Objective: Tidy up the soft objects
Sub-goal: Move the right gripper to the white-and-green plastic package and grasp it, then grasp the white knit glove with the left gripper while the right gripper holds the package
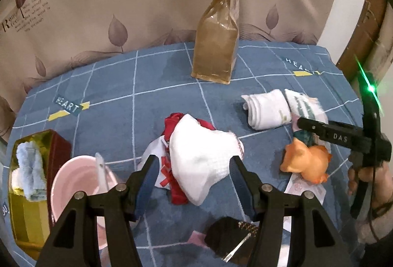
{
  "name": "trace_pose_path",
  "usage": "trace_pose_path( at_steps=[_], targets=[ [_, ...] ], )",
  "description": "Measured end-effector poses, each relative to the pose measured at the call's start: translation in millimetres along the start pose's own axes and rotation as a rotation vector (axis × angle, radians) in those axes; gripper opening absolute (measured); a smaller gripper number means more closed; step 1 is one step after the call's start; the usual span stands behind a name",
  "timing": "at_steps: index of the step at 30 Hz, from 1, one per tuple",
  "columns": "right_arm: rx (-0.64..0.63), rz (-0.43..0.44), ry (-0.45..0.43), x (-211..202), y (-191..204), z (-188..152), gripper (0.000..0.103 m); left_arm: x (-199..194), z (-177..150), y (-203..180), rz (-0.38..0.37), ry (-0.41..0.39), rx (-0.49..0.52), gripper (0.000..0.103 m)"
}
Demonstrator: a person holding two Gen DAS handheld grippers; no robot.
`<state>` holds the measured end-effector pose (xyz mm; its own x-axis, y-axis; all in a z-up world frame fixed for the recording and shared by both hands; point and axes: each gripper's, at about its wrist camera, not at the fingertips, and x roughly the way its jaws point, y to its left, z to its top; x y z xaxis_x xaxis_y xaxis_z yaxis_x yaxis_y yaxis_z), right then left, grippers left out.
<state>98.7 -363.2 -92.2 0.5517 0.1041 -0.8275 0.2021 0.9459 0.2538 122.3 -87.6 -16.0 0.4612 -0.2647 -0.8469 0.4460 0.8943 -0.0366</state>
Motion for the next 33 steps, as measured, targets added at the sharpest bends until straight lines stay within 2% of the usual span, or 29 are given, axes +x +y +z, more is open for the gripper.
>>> trace_pose_path(
  at_steps=[7,12,16,19,22,23,24,25,26,28,33],
  targets=[
    [-0.012,-0.145,-0.057,-16,-26,-7,0.051,12,5,-4,0.001,0.026,0.012,0.061],
    [0.027,-0.116,-0.067,-20,-45,-22,0.051,29,7,-12,-0.009,0.065,0.017,0.064],
    [0.008,-0.118,-0.105,-17,-43,-28,0.054,47,9,-23,0.040,0.081,0.037,0.067],
    [-0.054,-0.155,-0.137,-13,-34,-34,0.058,59,10,-25,0.044,0.090,0.031,0.069],
    [-0.041,-0.142,-0.138,-13,-36,-33,0.058,65,12,-27,0.059,0.084,0.025,0.070],
    [-0.039,-0.138,-0.138,-13,-36,-33,0.059,66,12,-27,0.054,0.075,0.024,0.066],
    [-0.042,-0.141,-0.137,-14,-36,-34,0.059,65,12,-27,0.044,0.066,0.018,0.057],
    [-0.046,-0.146,-0.137,-13,-35,-34,0.059,64,12,-27,0.037,0.062,0.014,0.035],
    [-0.048,-0.147,-0.136,-13,-34,-34,0.060,63,12,-27,0.033,0.064,0.013,0.029],
    [-0.049,-0.147,-0.135,-13,-34,-34,0.060,59,13,-26,0.027,0.064,0.011,0.023],
    [-0.050,-0.148,-0.135,-12,-34,-34,0.060,39,10,-24,-0.005,0.035,-0.004,0.021]
  ],
)
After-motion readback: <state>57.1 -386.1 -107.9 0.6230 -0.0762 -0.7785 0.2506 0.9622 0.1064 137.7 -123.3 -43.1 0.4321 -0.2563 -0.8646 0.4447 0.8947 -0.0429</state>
